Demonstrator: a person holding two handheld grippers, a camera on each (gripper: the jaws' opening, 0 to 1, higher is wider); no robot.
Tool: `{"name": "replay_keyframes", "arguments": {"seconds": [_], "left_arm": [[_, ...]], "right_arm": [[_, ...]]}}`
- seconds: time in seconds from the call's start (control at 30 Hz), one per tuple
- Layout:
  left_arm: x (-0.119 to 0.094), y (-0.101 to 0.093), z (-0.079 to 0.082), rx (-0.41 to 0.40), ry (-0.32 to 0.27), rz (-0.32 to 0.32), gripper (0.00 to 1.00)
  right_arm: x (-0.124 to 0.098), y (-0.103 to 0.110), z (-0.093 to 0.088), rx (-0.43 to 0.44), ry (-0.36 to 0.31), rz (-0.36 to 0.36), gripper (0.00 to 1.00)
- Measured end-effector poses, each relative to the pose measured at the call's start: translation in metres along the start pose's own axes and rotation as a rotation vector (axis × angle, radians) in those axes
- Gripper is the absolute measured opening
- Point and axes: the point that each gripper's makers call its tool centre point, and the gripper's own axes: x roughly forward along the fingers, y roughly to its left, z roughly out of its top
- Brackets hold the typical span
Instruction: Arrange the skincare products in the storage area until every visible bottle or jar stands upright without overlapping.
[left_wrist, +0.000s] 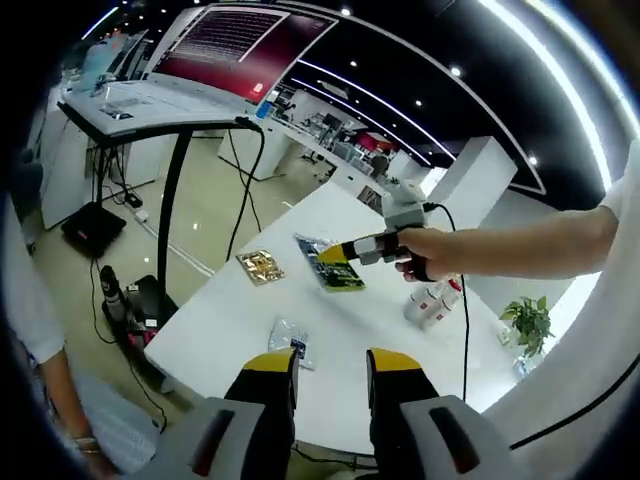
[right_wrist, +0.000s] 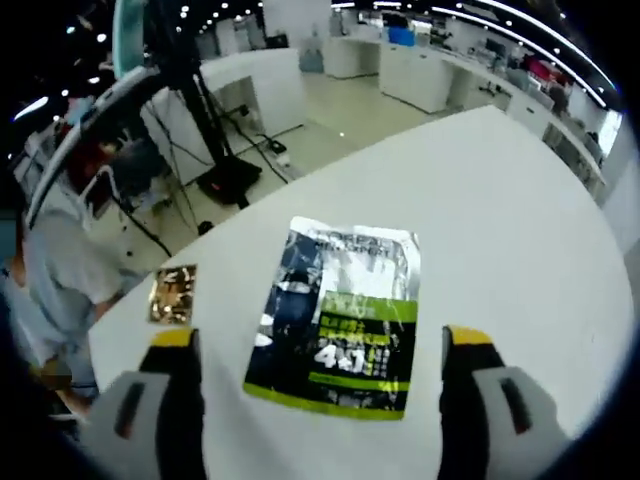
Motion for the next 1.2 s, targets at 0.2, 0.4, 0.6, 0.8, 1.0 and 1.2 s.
{"name": "replay_keyframes", "arguments": {"seconds": [0.2, 0.4, 0.6, 0.8, 1.0, 1.2], "left_arm": [[-0.005, 0.002, 0.003, 0.000, -0.008, 0.023, 0.27], [-0.012, 0.009, -0.001, -0.013, -0.012, 0.050, 0.27], [-0.017, 0.014, 0.001, -0.032, -0.034, 0.065, 0.27], [-0.021, 0.019, 0.003, -0.039, -0.049, 0.076, 0.27], [-0.031, 0.025, 0.001, -0.062, -0.075, 0.095, 0.27], [-0.031, 0.025, -0.008, -0.101, -0.068, 0.100, 0.27]], "right_arm": [[0.013, -0.005, -0.002, -0.125, 0.052, -0.048, 0.96], [0.022, -0.008, -0.018, -0.127, 0.126, -0.045, 0.94], [0.022, -0.007, -0.020, -0.090, 0.084, -0.028, 0.91], [0.018, -0.009, -0.017, -0.096, 0.064, -0.023, 0.75], [0.015, -0.005, -0.016, -0.139, 0.037, 0.003, 0.68], [0.014, -0.007, -0.017, -0.134, 0.053, 0.002, 0.56]]}}
